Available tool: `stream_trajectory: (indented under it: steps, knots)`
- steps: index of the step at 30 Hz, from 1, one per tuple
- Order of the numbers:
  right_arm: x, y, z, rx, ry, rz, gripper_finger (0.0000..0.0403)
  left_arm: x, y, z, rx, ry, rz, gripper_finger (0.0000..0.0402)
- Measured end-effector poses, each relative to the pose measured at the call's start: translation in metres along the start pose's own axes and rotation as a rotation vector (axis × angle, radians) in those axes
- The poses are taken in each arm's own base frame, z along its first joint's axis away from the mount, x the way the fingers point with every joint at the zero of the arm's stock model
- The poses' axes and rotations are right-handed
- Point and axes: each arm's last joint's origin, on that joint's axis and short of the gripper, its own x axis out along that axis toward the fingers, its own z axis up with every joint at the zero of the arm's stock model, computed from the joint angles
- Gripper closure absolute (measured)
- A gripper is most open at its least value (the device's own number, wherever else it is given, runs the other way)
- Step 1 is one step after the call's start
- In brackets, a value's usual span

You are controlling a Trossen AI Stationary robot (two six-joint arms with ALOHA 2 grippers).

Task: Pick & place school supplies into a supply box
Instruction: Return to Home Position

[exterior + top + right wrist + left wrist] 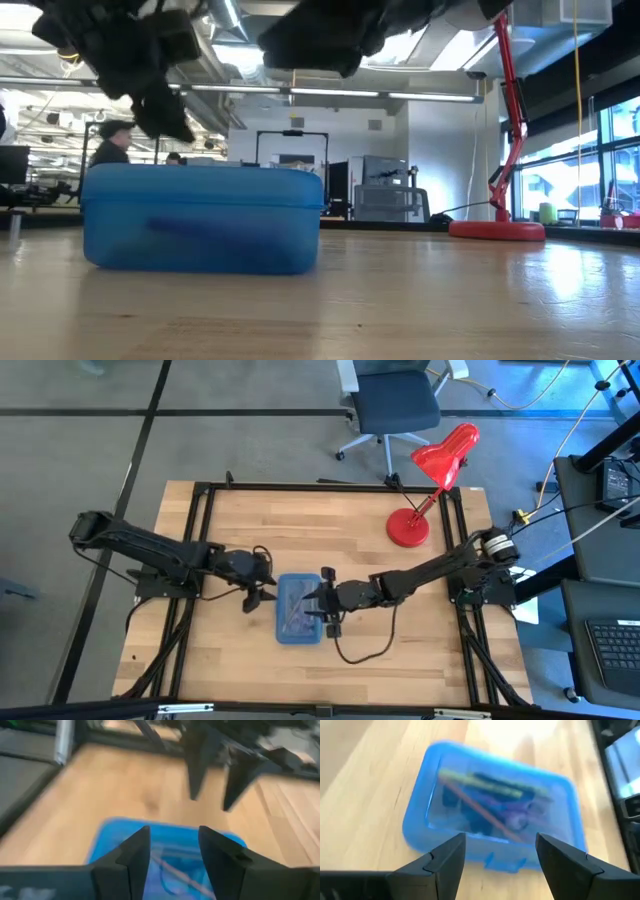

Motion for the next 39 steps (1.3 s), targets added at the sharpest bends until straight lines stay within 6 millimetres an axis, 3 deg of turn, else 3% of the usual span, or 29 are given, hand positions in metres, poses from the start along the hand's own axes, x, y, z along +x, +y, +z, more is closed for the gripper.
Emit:
stream_trajectory:
  steps: [5, 9, 14, 25, 33, 39]
  knots:
    - [-0.015, 0.007, 0.004, 0.098, 0.041, 0.025, 0.0230, -0.013, -0.004, 0.006, 0.019, -0.091, -0.015, 0.0169]
    - [-0.031, 0.007, -0.014, 0.169, 0.088, 0.028, 0.0230, -0.021, -0.007, 0.012, 0.104, -0.164, -0.044, 0.0169]
    - [-0.063, -0.001, -0.035, 0.235, -0.048, -0.010, 0.0230, -0.032, -0.008, 0.011, 0.217, -0.332, -0.187, 0.0169]
    - [-0.138, -0.021, -0.091, 0.356, -0.267, -0.053, 0.0230, -0.056, 0.027, -0.037, 0.160, -0.600, -0.187, 0.0169]
    - [-0.166, -0.028, -0.117, 0.355, -0.353, -0.045, 0.0231, -0.061, 0.042, -0.054, 0.109, -0.694, -0.177, 0.0169]
    - [-0.183, -0.032, -0.134, 0.373, -0.394, -0.039, 0.0231, -0.066, 0.052, -0.057, 0.033, -0.721, -0.058, 0.0169]
